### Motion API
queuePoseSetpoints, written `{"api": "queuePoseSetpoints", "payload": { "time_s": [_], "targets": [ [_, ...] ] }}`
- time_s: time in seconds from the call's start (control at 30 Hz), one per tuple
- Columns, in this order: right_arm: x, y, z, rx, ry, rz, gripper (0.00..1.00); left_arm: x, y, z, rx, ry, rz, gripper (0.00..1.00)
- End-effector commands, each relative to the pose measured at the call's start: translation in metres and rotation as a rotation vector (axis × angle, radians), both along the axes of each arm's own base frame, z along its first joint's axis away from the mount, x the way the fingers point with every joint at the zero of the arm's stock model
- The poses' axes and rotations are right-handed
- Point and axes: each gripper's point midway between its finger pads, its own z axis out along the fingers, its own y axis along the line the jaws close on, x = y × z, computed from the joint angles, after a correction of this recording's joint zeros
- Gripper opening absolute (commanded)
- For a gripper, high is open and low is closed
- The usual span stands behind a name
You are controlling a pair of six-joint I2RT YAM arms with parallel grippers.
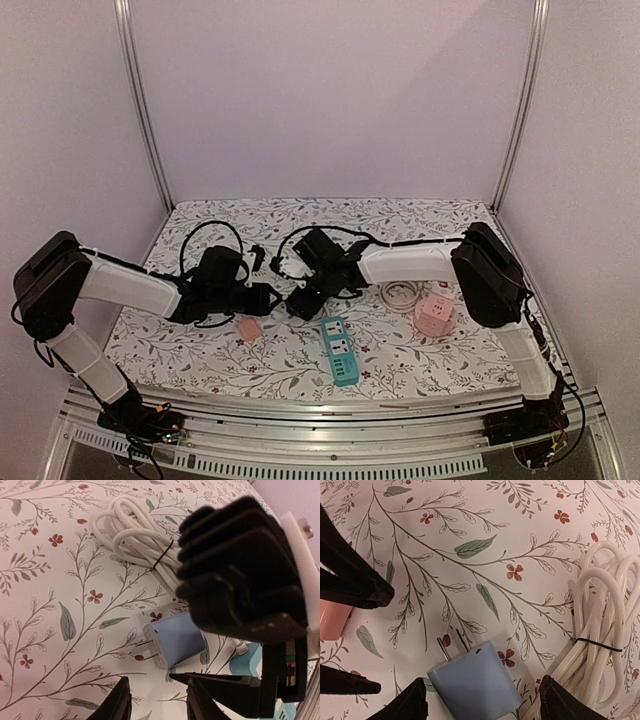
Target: Insert the plug
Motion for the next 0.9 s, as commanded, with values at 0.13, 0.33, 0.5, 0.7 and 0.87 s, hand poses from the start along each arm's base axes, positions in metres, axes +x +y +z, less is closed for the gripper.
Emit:
{"api": "queuePoseSetpoints", "payload": {
  "time_s": [0.13, 0.33, 0.5, 0.7, 0.87],
  "targets": [
    [-0.014, -0.009, -0.031, -0.048, 0.119, 0.042, 0.70, -0.002, 0.007, -0.005, 0.022, 0.007, 0.003, 0.37],
    [-0.032, -0.003, -0.027, -0.004, 0.185, 0.101, 0.59, -0.002, 0.007, -0.007, 0.026, 0.010, 0.002, 0.36],
    [-0.026, -0.006, -0.028, -0.018, 0.163, 0.081, 0.55, -0.001, 0.007, -0.008, 0.029, 0.012, 0.002, 0.36],
    [-0.020, -0.008, -0.033, -0.028, 0.145, 0.043, 0.51, -0.001, 0.009, -0.008, 0.030, 0.011, 0.007, 0.36],
    [-0.019, -0.007, -0.041, -0.023, 0.150, 0.033, 0.39, -0.001, 0.011, -0.007, 0.031, 0.005, 0.014, 0.35]
  ]
}}
